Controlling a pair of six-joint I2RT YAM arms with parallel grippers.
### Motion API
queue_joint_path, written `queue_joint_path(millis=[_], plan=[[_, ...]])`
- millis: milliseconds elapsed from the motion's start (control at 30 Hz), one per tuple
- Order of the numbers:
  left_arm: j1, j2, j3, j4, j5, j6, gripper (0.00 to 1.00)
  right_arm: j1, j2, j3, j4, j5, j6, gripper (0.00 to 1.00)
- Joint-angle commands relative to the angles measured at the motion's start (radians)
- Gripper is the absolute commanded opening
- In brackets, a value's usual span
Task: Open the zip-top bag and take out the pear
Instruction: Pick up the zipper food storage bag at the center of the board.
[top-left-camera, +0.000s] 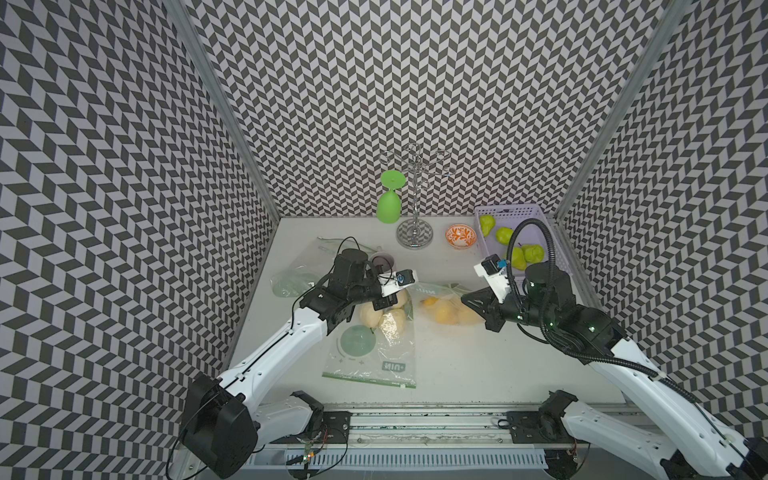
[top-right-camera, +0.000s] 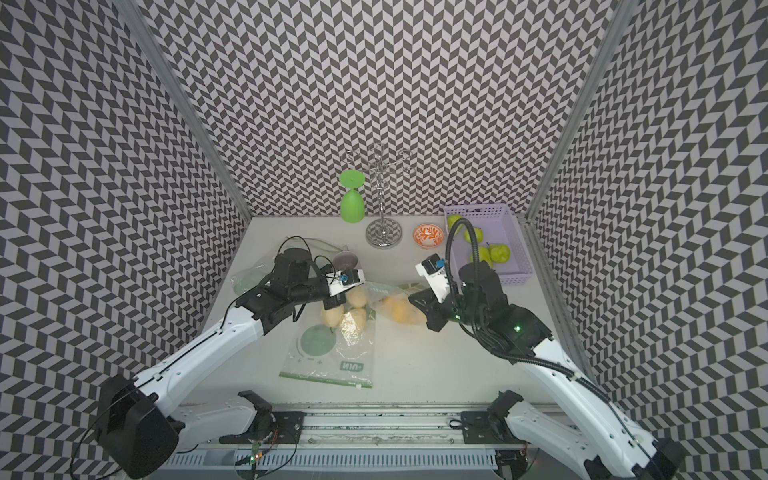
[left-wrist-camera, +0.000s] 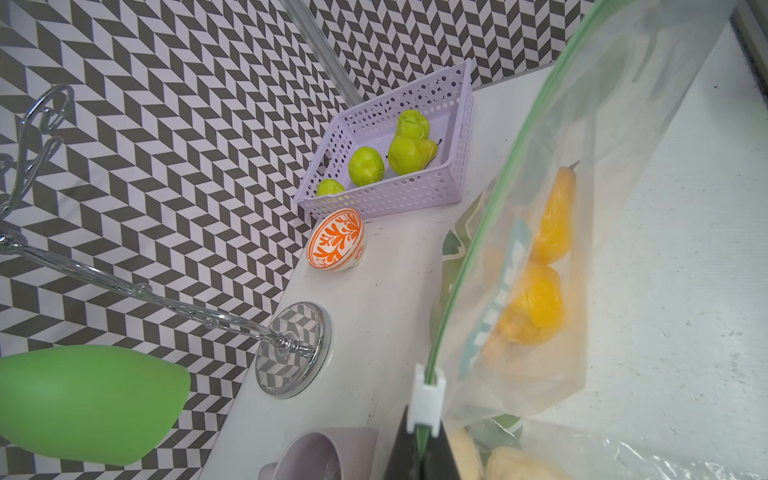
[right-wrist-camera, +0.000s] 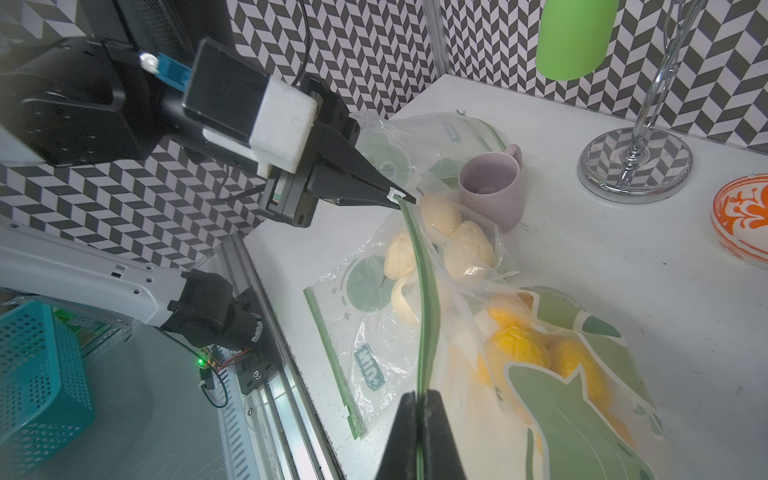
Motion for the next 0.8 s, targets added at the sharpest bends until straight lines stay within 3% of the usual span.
queue_joint_path(millis=[0,33,167,233,433,567,767], plan=[[-0.01,-0.015,0.062,-0.076,0.057,-0.003,0.0,0.001,-0.013,0.037,0.007,0.022,-0.025,0.03],[-0.011,-0.015,0.082,-0.095,0.062,-0.01,0.0,0.002,-0.008,0.054,0.0,0.028,-0.032,0.09],[-0.023,0.0,0.168,-0.198,0.078,-0.014,0.0,0.0,0.052,0.188,-0.051,0.036,-0.091,0.57],[-0.027,0.008,0.2,-0.244,0.081,-0.022,0.0,-0.002,0.087,0.258,-0.066,0.021,-0.122,0.68],[-0.043,0.069,0.31,-0.37,0.096,-0.07,0.0,0.0,0.209,0.356,-0.064,-0.198,-0.186,0.7],[-0.059,0.13,0.383,-0.447,0.092,-0.126,0.0,0.006,0.187,0.251,0.066,-0.299,-0.153,0.7],[-0.086,0.211,0.483,-0.553,0.111,-0.194,0.0,0.01,0.144,0.125,0.219,-0.32,-0.138,0.7]])
